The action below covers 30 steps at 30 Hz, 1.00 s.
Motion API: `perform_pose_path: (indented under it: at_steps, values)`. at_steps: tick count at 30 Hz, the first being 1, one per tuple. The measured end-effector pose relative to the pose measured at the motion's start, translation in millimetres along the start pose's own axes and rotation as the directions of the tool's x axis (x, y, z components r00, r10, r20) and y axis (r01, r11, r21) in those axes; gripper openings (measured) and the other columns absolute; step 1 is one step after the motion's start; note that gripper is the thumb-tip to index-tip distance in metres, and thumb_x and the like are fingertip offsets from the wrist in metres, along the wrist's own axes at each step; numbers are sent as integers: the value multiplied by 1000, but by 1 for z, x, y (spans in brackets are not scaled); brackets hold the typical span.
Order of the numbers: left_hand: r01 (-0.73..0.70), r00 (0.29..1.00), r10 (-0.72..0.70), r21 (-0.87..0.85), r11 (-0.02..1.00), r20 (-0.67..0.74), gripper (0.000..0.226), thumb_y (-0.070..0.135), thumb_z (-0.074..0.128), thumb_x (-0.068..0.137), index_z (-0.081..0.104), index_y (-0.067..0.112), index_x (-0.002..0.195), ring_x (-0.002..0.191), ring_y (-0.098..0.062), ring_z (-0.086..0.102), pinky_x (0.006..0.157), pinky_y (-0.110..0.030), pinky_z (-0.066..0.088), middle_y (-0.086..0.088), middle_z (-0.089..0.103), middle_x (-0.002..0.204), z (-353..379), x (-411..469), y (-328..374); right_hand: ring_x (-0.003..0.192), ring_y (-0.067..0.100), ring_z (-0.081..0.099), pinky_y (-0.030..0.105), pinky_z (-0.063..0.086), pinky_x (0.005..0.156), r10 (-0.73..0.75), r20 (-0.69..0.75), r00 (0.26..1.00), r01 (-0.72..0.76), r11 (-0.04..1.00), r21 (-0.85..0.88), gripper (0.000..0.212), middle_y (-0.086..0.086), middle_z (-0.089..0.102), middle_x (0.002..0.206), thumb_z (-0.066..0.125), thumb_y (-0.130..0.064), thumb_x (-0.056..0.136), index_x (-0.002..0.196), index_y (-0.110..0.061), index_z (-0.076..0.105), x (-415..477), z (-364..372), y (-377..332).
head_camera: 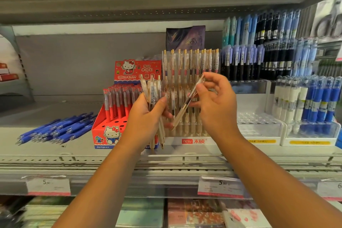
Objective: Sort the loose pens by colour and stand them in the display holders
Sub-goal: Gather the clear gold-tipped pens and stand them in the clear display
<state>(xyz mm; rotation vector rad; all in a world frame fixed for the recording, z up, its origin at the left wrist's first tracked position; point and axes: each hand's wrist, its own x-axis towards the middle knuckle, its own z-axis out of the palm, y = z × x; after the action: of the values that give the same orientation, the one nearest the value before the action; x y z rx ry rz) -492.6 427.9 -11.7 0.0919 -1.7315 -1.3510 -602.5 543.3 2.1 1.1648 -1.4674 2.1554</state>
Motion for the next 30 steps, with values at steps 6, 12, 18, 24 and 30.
perform_pose_path:
  at_steps: [6, 12, 18, 24, 30]
  values:
    - [24, 999, -26, -42, 999, -35, 17, 12, 51, 101, 60, 27, 105, 62, -18, 64, 54, -37, 60, -7, 69, 81, 1, 1, 2, 96, 23, 67, 46, 59, 77, -73, -146, 987, 66, 996, -56, 24, -2, 63, 104, 57, -12, 98, 118, -25, 54, 3, -5, 0]
    - [40, 999, -40, -6, 999, -6, 16, 14, 53, 101, 60, 26, 108, 63, -16, 65, 57, -38, 60, -2, 71, 83, 0, 1, 0, 90, 8, 64, 40, 60, 73, -121, -54, 991, 106, 969, -223, 23, -19, 60, 96, 57, -15, 98, 116, -30, 55, 4, -1, 4]
    - [52, 997, -53, 28, 998, 49, 18, 16, 55, 100, 58, 30, 112, 66, -19, 68, 57, -36, 60, -1, 72, 90, 0, 1, -1, 94, 10, 64, 39, 60, 77, -67, 82, 994, 91, 935, -344, 31, -8, 63, 103, 61, -13, 95, 126, -17, 62, 7, 5, 10]
    - [47, 997, -49, 37, 998, 67, 20, 15, 56, 100, 52, 25, 117, 68, -20, 69, 57, -35, 60, 1, 73, 94, 0, 0, -2, 108, 15, 61, 37, 51, 97, -42, 206, 978, 146, 841, -522, 35, 1, 67, 122, 60, -18, 96, 131, -16, 61, 5, 8, 14]
    - [30, 996, -33, 43, 999, 87, 18, 15, 58, 98, 56, 29, 110, 68, -21, 69, 55, -33, 58, 0, 72, 91, 1, -1, 0, 107, 15, 63, 38, 51, 97, 8, 285, 959, 169, 790, -590, 34, 0, 69, 121, 60, -22, 96, 130, -19, 62, 7, 9, 14]
